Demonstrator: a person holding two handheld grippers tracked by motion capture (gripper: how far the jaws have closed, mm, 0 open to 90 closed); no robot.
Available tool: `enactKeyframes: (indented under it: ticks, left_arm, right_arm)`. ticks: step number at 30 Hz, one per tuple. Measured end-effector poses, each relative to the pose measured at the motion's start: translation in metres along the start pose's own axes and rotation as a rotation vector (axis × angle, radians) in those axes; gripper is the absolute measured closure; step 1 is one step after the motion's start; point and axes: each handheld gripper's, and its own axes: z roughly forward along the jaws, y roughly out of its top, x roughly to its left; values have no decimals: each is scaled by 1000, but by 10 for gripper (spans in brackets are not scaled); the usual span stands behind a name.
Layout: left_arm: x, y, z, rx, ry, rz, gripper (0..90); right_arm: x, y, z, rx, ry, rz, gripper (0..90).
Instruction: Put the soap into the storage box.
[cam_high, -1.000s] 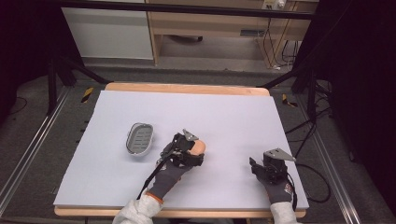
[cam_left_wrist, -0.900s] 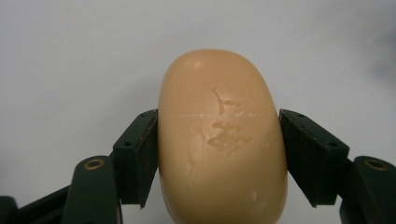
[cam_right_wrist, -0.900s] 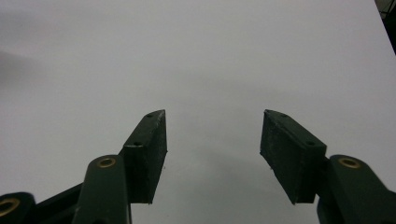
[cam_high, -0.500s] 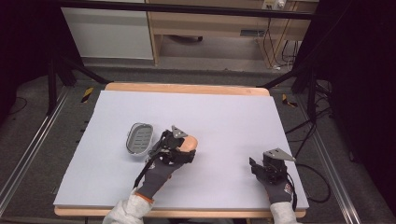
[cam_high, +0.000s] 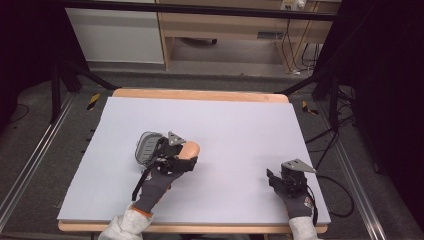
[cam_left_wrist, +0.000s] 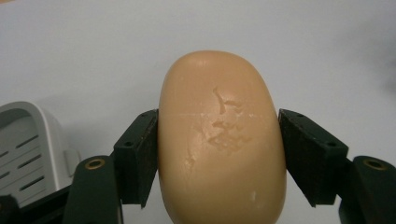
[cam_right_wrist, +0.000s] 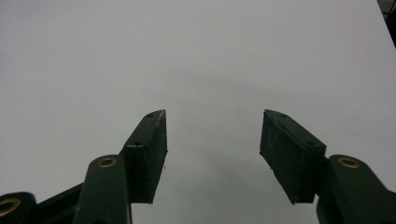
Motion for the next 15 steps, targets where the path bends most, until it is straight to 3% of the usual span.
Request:
enactKeyframes:
  ticks: [15]
  left_arm:
    - [27,-9,-16,-22,31,-41,323]
  right_arm:
    - [1,0,0,-1,0,-7,413]
